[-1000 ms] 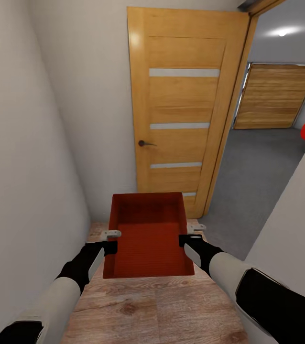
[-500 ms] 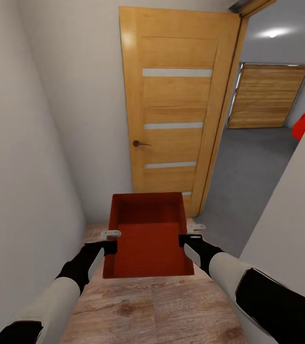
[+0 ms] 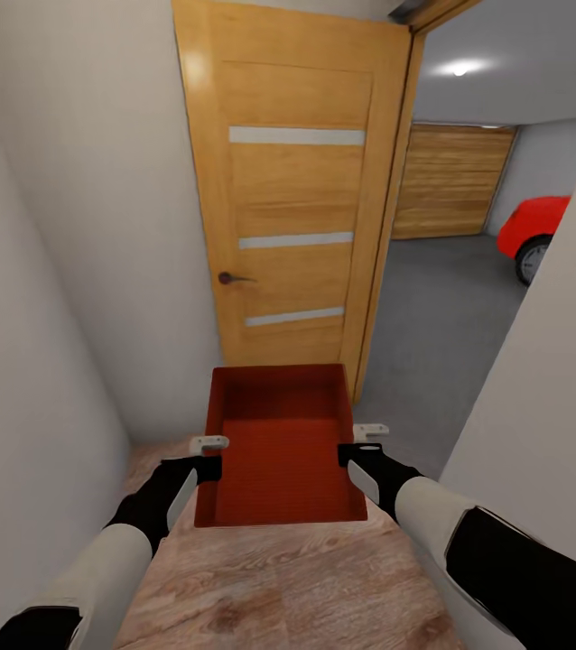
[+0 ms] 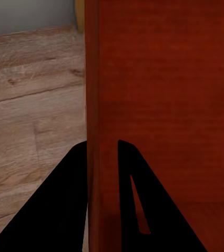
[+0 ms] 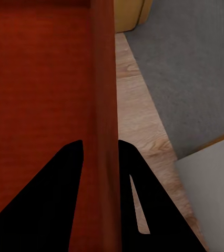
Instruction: Move the two storage containers from the living room to the garage. In the garage, place one container on the floor and stack the other container on top of it (either order is fine).
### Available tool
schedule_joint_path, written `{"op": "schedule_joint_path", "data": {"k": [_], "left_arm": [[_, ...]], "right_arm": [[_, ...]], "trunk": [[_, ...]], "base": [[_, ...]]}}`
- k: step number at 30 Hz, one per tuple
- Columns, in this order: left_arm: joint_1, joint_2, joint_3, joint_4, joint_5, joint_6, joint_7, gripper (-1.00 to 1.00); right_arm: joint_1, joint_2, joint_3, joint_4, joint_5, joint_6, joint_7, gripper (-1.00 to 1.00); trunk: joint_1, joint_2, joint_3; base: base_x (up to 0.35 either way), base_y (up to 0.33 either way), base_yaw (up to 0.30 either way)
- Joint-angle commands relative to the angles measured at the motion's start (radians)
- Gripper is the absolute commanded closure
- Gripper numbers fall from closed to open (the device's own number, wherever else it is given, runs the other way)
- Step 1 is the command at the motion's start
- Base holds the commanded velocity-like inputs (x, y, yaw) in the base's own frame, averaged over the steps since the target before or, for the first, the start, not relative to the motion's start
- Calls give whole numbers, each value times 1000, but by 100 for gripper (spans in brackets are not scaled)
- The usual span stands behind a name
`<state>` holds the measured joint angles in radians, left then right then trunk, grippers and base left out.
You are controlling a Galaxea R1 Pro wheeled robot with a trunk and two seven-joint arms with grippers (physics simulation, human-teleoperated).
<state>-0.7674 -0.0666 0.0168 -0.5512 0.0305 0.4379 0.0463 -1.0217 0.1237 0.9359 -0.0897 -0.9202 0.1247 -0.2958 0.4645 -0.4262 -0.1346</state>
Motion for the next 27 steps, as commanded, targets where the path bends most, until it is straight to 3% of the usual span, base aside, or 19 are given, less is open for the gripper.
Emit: {"op": "schedule_joint_path", "data": {"k": [1,10,20,27], "left_arm": [[0,5,-4,0,16,5,9,100],[0,5,-5,0,16,5,9,100],[0,5,-4,-4,16,5,9,100],[0,5,-4,-3,16,5,8,100]], "right_arm": [[-1,-9,-4,-5,7,-40,-3,100],[-1,-9,-4,-5,7,-39,-3,100],[-1,-9,-5,-5,7,-40,-4,100],[-1,-9,-3,-5,7,-40,-4,100]], "trunk": [[1,-2,-2],[1,-2,-2],[1,-2,-2],[1,-2,-2]], "base": [[244,218,-259],[225,198,-204],[26,25,-28],[119,186,-227]]}}
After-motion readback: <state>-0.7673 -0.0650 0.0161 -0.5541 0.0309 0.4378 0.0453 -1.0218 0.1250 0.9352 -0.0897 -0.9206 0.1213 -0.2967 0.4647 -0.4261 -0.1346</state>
